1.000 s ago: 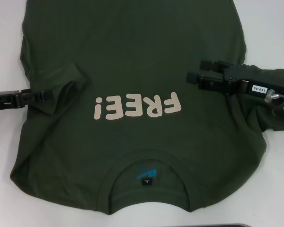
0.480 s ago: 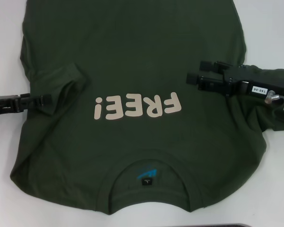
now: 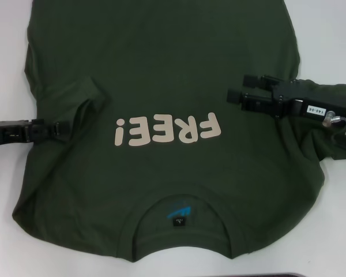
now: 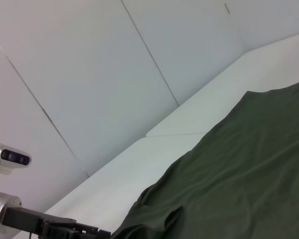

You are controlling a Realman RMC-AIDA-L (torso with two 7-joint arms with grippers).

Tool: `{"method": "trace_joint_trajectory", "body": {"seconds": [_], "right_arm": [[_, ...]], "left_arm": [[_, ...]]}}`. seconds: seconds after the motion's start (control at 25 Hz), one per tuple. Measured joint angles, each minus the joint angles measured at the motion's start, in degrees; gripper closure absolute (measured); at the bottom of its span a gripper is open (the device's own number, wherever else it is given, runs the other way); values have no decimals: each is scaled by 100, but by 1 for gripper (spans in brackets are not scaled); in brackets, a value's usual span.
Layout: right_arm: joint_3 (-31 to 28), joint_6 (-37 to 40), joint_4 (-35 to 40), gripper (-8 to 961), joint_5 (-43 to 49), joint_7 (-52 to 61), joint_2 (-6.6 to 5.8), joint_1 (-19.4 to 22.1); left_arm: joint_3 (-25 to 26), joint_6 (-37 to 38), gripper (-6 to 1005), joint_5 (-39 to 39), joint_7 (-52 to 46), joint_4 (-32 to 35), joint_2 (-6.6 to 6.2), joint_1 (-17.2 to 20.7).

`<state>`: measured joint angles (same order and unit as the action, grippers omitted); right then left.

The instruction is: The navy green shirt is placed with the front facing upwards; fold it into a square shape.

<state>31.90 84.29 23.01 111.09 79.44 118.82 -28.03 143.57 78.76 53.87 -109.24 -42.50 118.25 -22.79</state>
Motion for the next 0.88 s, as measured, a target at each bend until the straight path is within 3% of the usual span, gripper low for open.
{"method": "trace_joint_trajectory", "body": {"seconds": [0.88], "right_arm": [[4,18,-7,57,0,0,0,10]], "left_arm": [[-295,323,107,1,6,-137,68,-150]]}}
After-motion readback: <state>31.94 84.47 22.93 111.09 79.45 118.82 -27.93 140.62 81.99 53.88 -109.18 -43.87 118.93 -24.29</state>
